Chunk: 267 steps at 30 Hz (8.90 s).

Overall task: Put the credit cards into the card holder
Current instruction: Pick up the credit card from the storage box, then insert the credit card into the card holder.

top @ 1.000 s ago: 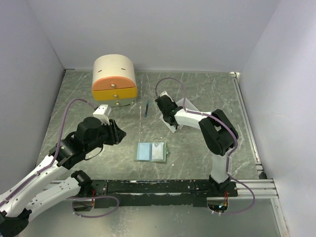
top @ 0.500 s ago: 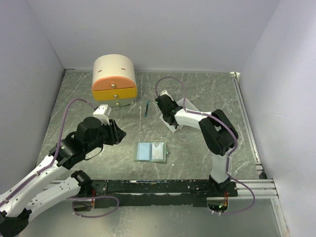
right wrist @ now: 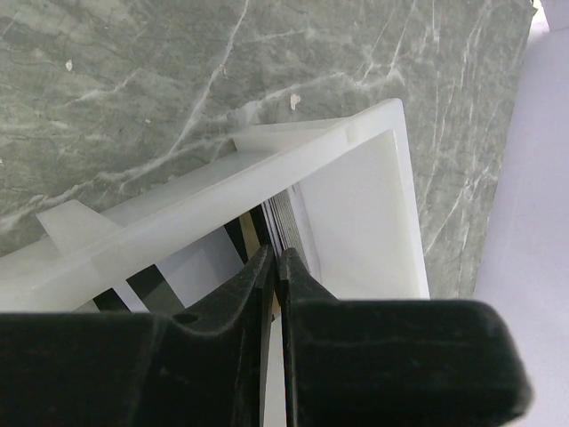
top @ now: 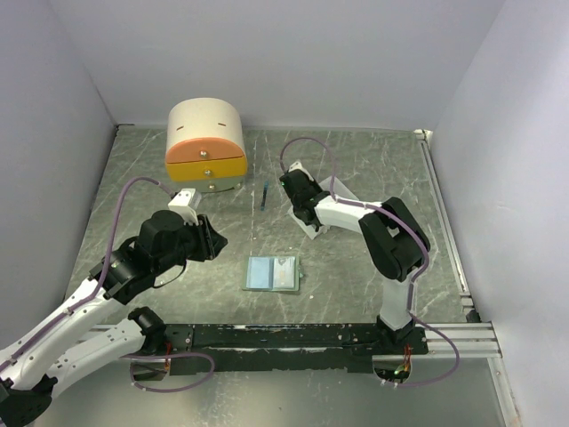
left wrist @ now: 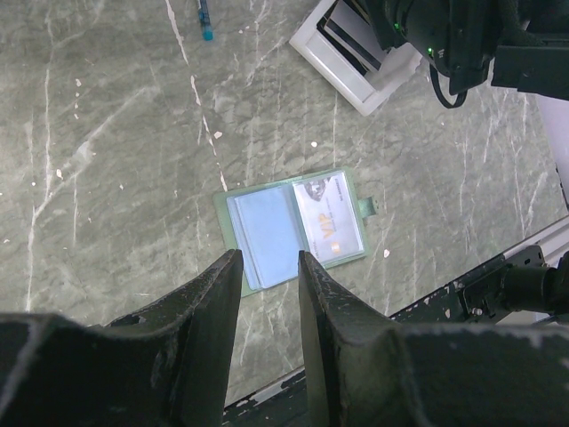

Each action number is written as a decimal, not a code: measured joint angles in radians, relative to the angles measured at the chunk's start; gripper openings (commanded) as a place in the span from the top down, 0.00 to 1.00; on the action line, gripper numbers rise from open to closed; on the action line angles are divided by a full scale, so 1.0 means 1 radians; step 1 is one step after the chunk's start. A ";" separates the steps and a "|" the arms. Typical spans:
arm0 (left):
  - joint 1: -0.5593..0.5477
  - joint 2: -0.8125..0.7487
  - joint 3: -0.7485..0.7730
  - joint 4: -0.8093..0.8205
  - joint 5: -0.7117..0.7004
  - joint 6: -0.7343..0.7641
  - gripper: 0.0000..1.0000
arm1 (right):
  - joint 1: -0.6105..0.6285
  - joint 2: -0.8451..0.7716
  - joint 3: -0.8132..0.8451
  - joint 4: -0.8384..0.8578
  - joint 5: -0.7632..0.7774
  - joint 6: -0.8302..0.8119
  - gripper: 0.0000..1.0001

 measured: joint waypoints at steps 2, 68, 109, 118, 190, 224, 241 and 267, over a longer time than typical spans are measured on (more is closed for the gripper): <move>0.000 0.000 0.000 0.000 0.000 0.000 0.57 | 0.000 -0.004 0.000 0.000 0.000 0.000 0.93; 0.000 0.106 -0.055 0.242 0.317 -0.198 0.49 | 0.071 -0.831 -0.227 -0.100 -0.690 0.571 1.00; 0.000 0.075 -0.154 0.623 0.462 -0.425 0.93 | 0.071 -1.076 -0.707 0.601 -1.105 1.174 1.00; 0.000 0.083 -0.186 0.623 0.439 -0.421 0.93 | 0.071 -1.082 -0.708 0.483 -1.085 1.143 0.69; 0.047 0.667 -0.356 0.785 0.490 -0.350 0.93 | 0.309 -0.505 -0.544 -0.039 -0.523 0.939 0.80; 0.053 0.740 -0.311 0.779 0.480 -0.368 0.93 | 0.318 -0.510 -0.551 -0.035 -0.513 0.947 0.81; 0.053 0.742 -0.328 0.819 0.470 -0.415 0.93 | 0.321 -0.518 -0.565 -0.019 -0.505 0.968 0.82; 0.053 0.741 -0.361 0.893 0.465 -0.419 0.63 | 0.323 -0.558 -0.582 -0.032 -0.516 1.027 0.82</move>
